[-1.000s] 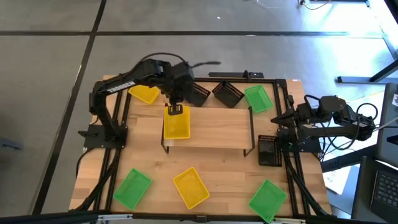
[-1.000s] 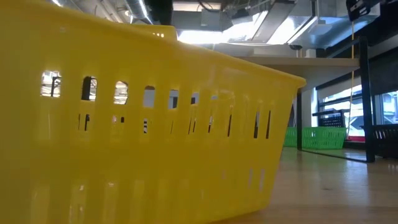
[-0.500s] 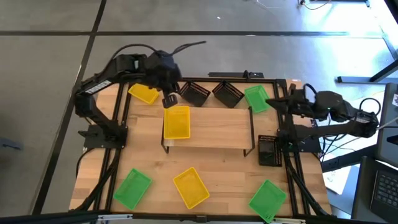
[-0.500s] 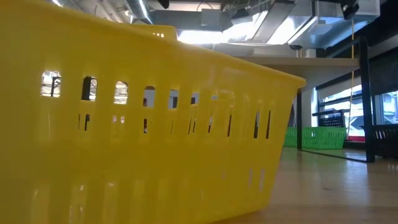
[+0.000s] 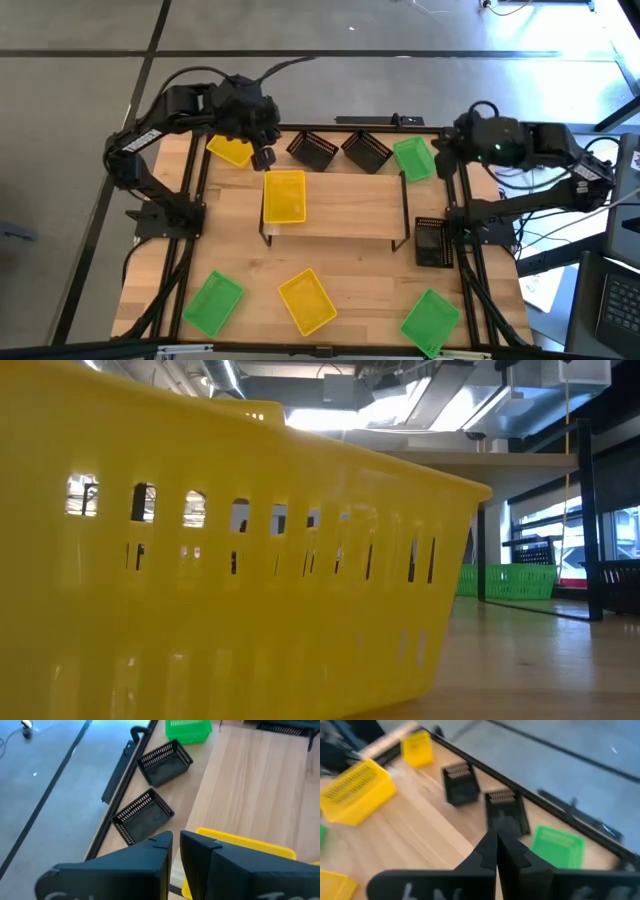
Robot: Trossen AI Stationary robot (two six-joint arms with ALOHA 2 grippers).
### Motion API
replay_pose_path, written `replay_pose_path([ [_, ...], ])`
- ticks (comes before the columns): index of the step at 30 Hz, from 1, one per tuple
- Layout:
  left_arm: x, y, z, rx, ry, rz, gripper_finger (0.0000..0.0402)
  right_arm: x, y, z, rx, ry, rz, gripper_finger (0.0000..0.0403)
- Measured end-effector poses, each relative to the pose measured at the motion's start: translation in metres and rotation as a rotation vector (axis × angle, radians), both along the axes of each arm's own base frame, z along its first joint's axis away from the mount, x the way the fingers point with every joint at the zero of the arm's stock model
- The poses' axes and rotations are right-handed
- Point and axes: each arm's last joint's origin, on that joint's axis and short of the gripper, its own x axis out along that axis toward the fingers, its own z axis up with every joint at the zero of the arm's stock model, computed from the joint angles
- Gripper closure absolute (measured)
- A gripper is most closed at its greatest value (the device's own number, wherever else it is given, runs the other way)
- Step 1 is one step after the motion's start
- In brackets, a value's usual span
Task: Stack baskets on shelf by color
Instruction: Put the bottom right black bin on the shelf
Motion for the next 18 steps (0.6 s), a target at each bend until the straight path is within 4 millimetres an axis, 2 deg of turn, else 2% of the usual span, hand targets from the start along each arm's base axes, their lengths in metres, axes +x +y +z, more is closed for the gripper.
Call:
replay_pose_path([
  [3,0.001,0.000,0.000,0.011,0.008,-0.011,0.0374,0.008,-0.008,0.003,0.088,0.053,-0.017,0.0403],
  [7,0.001,0.000,-0.001,0.014,0.011,-0.015,0.0374,0.012,-0.018,-0.006,0.225,0.192,0.031,0.0403],
  [10,0.001,0.000,-0.001,0.016,0.017,-0.018,0.0374,0.014,-0.018,-0.018,0.339,0.310,0.182,0.0403],
  [14,0.001,0.000,-0.001,0.036,0.033,-0.040,0.0374,0.021,-0.015,-0.030,0.414,0.308,0.442,0.0403],
  [18,0.001,0.000,-0.001,0.036,0.033,-0.040,0.0374,0.022,-0.011,-0.048,0.440,0.380,0.553,0.0403],
])
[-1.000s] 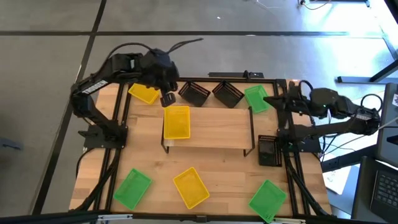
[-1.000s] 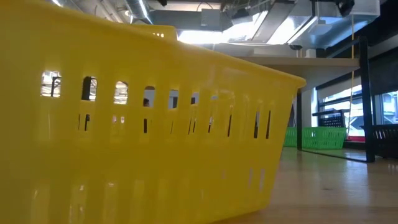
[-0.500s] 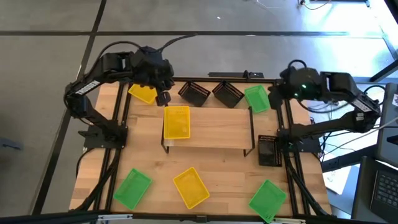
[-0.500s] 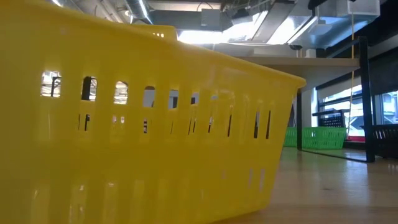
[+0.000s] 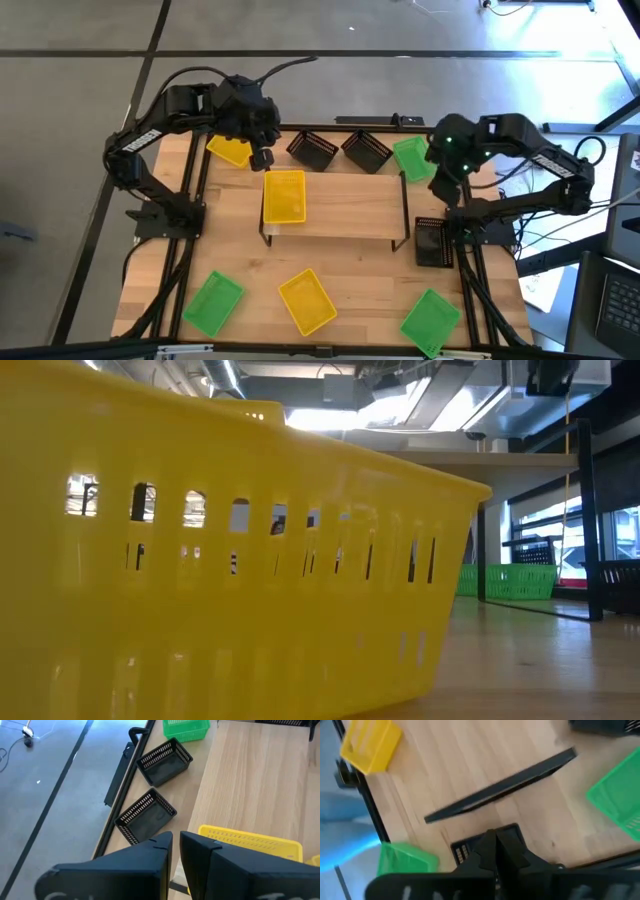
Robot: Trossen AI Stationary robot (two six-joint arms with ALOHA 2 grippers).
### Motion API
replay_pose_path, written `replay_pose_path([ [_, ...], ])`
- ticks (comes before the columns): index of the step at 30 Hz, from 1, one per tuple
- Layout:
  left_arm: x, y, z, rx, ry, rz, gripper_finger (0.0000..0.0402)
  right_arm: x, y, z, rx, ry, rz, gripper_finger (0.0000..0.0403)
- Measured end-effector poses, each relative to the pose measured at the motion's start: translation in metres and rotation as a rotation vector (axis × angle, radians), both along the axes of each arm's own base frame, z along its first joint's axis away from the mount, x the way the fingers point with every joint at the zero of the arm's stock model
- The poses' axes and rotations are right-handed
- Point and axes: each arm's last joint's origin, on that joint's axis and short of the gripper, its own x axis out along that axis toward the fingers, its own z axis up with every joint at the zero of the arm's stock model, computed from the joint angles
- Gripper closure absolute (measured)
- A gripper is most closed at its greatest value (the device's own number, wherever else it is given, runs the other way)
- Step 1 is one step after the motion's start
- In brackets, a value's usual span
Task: Stack baskets on shelf by color
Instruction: Put the bottom right black bin on the shelf
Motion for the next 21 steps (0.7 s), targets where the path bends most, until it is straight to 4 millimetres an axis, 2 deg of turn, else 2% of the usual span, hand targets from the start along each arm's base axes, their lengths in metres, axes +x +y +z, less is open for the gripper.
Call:
replay_pose_path([
  [11,-0.006,-0.002,0.004,-0.024,-0.030,0.028,0.0374,-0.006,0.008,-0.053,0.046,0.170,0.100,0.0403],
  [21,-0.013,-0.004,0.006,-0.049,-0.045,0.052,0.0374,-0.004,0.008,-0.081,0.083,0.261,0.073,0.0387],
])
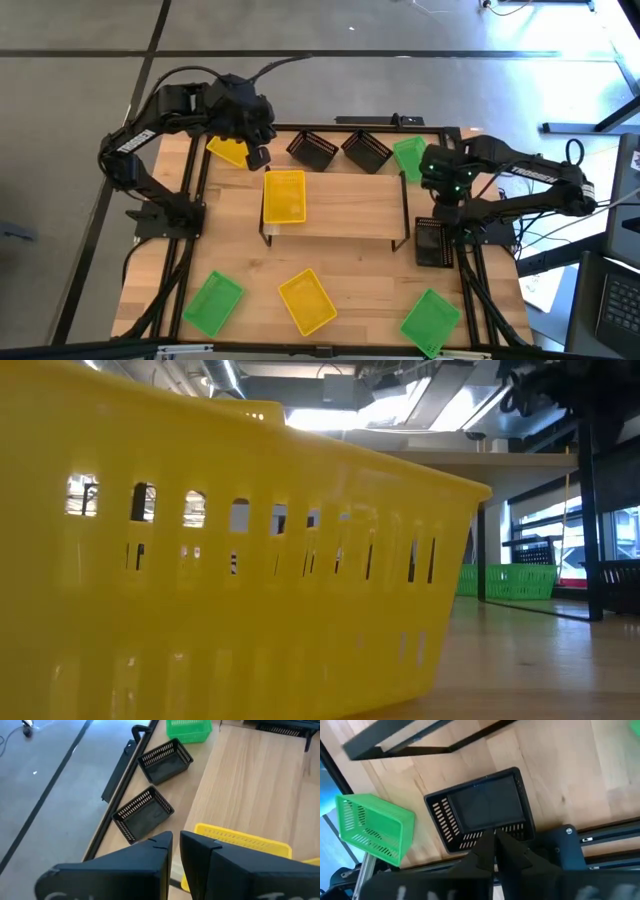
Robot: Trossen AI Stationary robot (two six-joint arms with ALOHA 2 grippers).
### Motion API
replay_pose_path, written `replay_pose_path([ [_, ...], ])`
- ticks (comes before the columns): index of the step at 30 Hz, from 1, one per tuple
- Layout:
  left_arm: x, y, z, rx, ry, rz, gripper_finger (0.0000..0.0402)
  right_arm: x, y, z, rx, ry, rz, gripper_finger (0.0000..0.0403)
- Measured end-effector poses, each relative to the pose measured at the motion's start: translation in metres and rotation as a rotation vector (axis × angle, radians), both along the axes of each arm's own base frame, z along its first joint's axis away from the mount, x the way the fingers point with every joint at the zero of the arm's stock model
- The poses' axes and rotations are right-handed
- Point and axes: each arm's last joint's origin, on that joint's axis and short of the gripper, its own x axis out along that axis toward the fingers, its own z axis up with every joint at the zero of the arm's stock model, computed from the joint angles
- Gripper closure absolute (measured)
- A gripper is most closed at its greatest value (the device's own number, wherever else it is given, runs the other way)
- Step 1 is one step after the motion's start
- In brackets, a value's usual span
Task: Stack baskets on shelf by color
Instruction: Put the bottom right black bin on the shelf
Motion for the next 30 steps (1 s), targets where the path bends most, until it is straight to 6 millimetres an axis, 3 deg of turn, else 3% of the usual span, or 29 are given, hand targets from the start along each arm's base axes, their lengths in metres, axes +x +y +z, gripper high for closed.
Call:
replay_pose_path([
  [7,-0.004,-0.001,0.001,-0.012,-0.007,0.012,0.0374,0.003,-0.001,-0.005,-0.010,-0.025,0.036,0.0353],
  [12,-0.004,-0.001,0.001,-0.013,-0.004,0.013,0.0374,0.003,-0.001,-0.005,-0.029,-0.060,0.162,0.0321],
  [21,-0.004,-0.001,0.001,-0.014,0.001,0.013,0.0374,0.002,-0.001,-0.006,-0.034,-0.069,0.201,0.0314],
  [30,-0.004,-0.001,0.001,-0.015,0.001,0.013,0.0374,0.002,0.000,-0.059,0.014,0.016,0.139,0.0314],
])
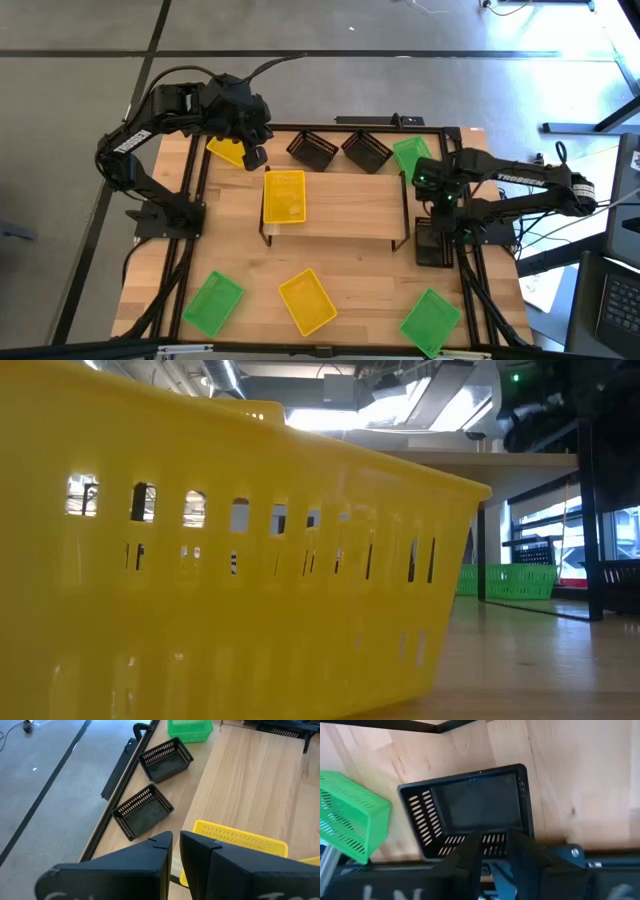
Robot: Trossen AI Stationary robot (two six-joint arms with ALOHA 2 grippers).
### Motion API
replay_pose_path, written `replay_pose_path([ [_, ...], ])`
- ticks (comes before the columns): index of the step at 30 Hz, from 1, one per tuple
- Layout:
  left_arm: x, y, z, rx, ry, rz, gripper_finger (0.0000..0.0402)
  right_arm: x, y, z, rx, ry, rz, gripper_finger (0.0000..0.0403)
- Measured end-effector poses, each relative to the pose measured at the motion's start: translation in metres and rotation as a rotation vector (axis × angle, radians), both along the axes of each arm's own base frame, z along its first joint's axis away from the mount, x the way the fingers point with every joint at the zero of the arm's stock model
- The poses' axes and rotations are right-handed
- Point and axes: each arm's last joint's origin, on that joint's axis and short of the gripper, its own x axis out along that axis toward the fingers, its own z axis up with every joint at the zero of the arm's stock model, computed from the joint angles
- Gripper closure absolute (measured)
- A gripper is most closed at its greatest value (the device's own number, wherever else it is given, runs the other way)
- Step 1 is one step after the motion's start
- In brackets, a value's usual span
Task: Stack baskets on shelf by color
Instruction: Put the bottom right black bin on the shelf
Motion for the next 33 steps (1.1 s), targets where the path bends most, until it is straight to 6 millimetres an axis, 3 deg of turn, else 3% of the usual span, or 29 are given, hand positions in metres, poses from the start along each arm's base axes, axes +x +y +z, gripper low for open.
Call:
replay_pose_path([
  [5,0.000,0.000,0.000,0.000,0.000,0.000,0.0374,0.000,-0.001,-0.014,-0.018,0.006,-0.014,0.0314],
  [17,0.000,0.000,0.000,0.001,0.000,-0.001,0.0374,0.000,-0.003,-0.017,-0.086,0.035,-0.070,0.0314],
  [33,0.000,0.000,0.000,0.001,0.000,-0.001,0.0374,-0.002,-0.002,-0.054,-0.086,0.032,-0.125,0.0315],
])
